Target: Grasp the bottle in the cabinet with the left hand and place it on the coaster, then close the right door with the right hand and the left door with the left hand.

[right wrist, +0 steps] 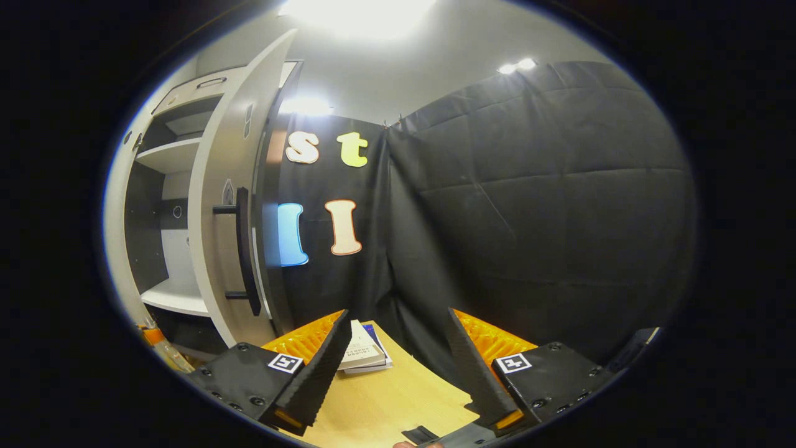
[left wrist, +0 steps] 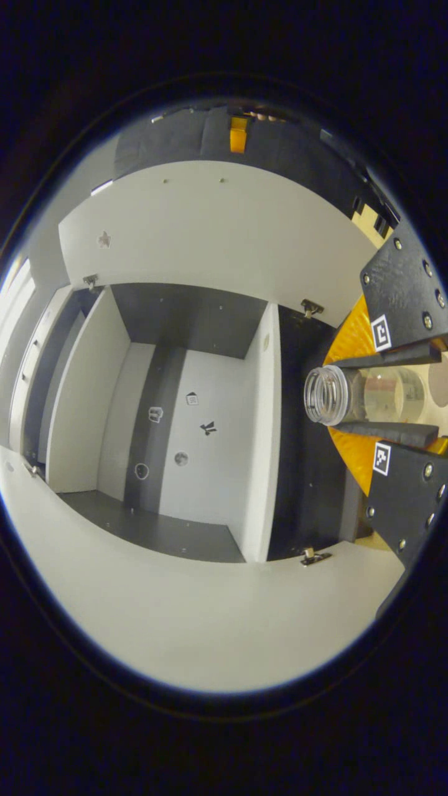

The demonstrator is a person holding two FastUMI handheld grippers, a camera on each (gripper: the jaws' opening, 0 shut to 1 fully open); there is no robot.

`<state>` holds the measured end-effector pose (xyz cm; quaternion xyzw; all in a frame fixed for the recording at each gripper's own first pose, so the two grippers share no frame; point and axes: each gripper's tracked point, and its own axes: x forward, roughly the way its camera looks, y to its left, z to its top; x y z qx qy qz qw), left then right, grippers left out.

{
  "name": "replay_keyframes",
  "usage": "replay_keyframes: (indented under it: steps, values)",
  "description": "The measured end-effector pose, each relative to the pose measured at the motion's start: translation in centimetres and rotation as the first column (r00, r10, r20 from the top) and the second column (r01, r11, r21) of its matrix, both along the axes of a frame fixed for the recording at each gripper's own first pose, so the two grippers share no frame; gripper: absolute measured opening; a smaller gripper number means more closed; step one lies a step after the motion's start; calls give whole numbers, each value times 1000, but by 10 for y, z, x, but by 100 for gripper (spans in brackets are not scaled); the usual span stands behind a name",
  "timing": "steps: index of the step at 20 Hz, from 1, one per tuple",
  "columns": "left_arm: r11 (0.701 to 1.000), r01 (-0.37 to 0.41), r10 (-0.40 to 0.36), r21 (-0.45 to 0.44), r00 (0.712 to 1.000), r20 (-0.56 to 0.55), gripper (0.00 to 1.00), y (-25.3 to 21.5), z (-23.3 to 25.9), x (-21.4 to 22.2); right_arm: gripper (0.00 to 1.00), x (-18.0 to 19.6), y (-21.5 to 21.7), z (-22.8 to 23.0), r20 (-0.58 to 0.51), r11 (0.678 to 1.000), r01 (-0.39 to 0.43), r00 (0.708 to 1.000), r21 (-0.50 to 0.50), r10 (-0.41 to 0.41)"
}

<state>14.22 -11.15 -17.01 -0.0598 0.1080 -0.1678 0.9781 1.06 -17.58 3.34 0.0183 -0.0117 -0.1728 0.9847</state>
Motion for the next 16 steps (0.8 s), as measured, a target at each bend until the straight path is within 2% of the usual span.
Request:
replay_keyframes:
  steps: [2,5,7,14,16]
  values:
    - [1000,7,-7,0,1000,-19,37,-6,-29,-11,97,-7,8,-2,-11,1000,-14,1000,-19,14]
    - [999,-44,44,23,999,2,39,-1,-62,-29,96,-15,5,-7,-33,999,-15,999,-31,14]
    - [999,-51,52,18,999,-15,39,-4,-82,-40,95,-22,2,-6,-33,1000,0,999,3,0]
    - [998,29,-27,47,999,-43,37,-37,-118,-57,97,-39,-11,-17,-57,993,49,997,104,-43]
    - [995,61,-58,85,998,-40,39,-44,-128,-61,97,-44,-13,-21,-64,991,64,996,120,-56]
